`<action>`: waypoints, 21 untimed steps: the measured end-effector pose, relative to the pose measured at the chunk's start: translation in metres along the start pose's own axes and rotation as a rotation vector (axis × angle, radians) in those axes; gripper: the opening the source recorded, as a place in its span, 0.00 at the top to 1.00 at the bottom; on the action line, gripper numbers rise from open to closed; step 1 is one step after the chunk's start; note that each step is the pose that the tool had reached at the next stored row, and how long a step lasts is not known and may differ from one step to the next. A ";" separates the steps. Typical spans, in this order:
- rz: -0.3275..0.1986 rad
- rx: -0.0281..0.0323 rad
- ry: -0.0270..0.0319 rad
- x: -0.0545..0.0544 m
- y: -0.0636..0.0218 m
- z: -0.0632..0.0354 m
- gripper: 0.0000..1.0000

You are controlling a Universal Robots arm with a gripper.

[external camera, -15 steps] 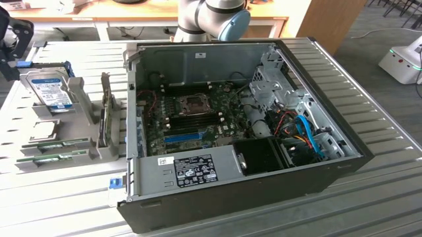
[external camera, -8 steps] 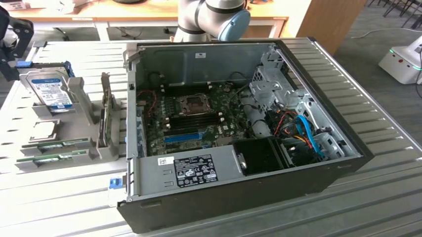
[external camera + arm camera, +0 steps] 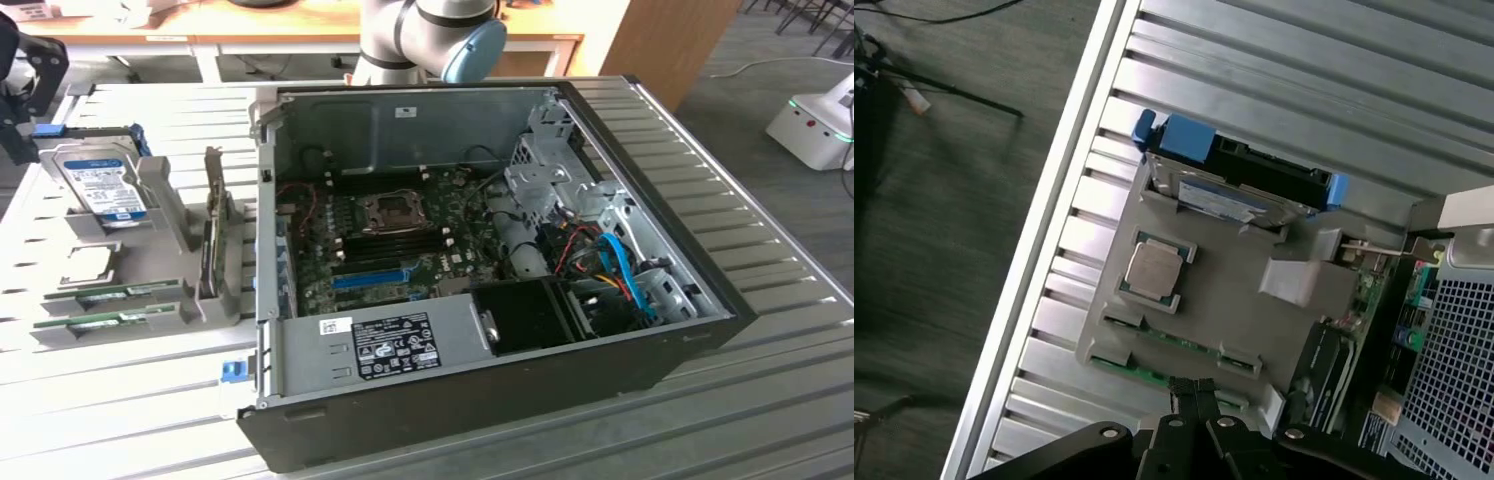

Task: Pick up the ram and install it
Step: 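Pick up the ram and move it above insertion slot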

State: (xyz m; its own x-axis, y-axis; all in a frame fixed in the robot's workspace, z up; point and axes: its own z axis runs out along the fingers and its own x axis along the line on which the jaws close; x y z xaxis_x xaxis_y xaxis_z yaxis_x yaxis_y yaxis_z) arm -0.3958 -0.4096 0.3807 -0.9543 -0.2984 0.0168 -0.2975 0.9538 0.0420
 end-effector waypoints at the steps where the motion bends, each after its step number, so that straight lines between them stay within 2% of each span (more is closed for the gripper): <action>1: -0.008 0.0002 0.0003 0.000 0.0000 0.0000 0.89; 21: -0.159 0.0027 0.0066 0.000 0.0000 0.0000 0.89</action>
State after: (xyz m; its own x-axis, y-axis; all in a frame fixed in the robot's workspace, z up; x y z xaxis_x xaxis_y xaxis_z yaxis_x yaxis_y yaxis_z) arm -0.3958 -0.4096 0.3807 -0.8950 -0.4458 0.0168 -0.4448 0.8946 0.0420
